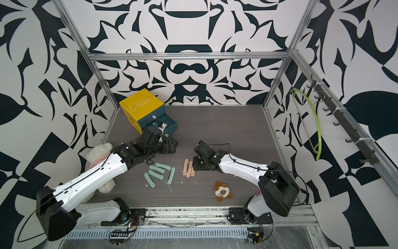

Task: Place the fruit knives into the drawer by color
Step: Pick up the fruit knife from the center of the board.

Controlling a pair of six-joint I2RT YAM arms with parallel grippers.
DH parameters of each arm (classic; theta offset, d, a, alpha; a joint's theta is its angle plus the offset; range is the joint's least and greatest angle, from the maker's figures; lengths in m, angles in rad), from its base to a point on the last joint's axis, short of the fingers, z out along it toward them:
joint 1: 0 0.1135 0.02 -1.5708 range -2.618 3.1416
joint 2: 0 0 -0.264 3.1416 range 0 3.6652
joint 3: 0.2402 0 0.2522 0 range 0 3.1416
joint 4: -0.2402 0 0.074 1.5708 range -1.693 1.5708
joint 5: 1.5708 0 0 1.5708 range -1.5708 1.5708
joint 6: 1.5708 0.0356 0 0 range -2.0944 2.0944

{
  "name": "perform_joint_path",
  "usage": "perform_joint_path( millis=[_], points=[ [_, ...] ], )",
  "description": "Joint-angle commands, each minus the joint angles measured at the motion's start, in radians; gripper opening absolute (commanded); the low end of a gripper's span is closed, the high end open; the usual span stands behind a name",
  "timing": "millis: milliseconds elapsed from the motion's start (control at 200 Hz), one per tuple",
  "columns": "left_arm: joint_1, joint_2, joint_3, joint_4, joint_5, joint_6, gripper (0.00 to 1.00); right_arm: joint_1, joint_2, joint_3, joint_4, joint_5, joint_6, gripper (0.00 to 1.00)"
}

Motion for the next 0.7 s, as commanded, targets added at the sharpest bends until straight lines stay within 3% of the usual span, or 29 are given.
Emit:
perform_joint_path(
  millis=[0, 280, 695],
  points=[
    [-0.001, -0.122, -0.098, 0.009, -0.044, -0.087, 0.99, 0.045, 0.069, 0.094, 0.041, -0.01, -0.03, 0.41],
    [0.0, -0.29, -0.233, -0.051, -0.126, -0.152, 0.99, 0.083, 0.249, 0.23, -0.01, 0.014, 0.002, 0.42],
    [0.0, -0.308, -0.261, -0.053, -0.146, -0.139, 0.99, 0.106, 0.377, 0.339, -0.141, 0.103, 0.008, 0.44]
  ],
)
